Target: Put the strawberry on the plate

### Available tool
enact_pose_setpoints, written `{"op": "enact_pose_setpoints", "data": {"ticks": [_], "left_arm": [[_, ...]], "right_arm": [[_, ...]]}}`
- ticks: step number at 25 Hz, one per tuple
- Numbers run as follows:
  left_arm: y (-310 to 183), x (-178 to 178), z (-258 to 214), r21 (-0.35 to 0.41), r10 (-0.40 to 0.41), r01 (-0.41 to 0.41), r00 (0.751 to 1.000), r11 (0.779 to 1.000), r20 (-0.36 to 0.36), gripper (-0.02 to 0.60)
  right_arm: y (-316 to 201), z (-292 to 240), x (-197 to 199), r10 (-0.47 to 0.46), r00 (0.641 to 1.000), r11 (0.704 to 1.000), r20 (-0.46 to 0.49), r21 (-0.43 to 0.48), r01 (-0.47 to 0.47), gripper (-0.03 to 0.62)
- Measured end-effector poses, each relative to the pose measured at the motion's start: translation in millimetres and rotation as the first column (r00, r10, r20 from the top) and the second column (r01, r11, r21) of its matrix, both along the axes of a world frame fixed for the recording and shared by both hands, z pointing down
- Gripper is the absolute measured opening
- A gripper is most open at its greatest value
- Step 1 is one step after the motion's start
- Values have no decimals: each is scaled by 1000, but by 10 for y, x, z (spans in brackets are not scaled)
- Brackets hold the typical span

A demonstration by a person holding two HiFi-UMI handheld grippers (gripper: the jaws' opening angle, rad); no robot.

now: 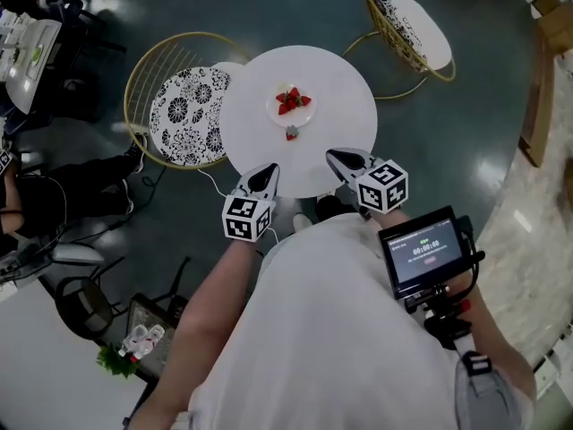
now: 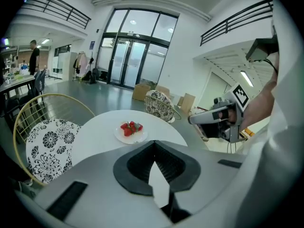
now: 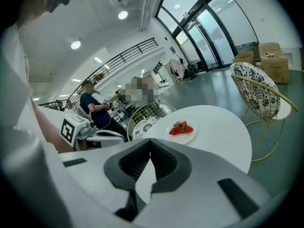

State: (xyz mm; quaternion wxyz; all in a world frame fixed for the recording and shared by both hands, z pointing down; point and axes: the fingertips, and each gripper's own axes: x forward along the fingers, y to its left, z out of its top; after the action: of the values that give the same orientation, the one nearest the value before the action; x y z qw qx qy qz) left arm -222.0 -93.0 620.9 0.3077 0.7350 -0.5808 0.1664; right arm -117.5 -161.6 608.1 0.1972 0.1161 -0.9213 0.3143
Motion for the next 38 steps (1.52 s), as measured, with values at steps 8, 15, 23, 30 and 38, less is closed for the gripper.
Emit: {"op": "enact_pose_setpoints", "data": {"ticks": [8, 15, 23, 30, 38], "left_arm": [[-181, 85, 98, -28, 35, -34, 999, 999, 12, 6], [-191, 93, 243, -83, 57, -54, 998, 995, 33, 6], [-239, 85, 477, -151, 100, -92, 994, 984, 47, 7], [-420, 120, 680, -194, 163, -143, 983, 970, 89, 59], [-534, 185, 896, -259, 214, -186, 973, 948, 84, 96]], "right_arm": [[-89, 0, 63, 8, 1000, 1000, -15, -10, -8, 6], [-105, -17, 79, 17, 999, 1000, -27, -23, -17, 6], [-93, 19, 144, 33, 998, 999, -50, -42, -35, 6], [-173, 44, 186, 55, 997, 998, -56, -37, -57, 6], [-202, 103, 322, 95, 992, 994, -77, -38, -98, 7]]}}
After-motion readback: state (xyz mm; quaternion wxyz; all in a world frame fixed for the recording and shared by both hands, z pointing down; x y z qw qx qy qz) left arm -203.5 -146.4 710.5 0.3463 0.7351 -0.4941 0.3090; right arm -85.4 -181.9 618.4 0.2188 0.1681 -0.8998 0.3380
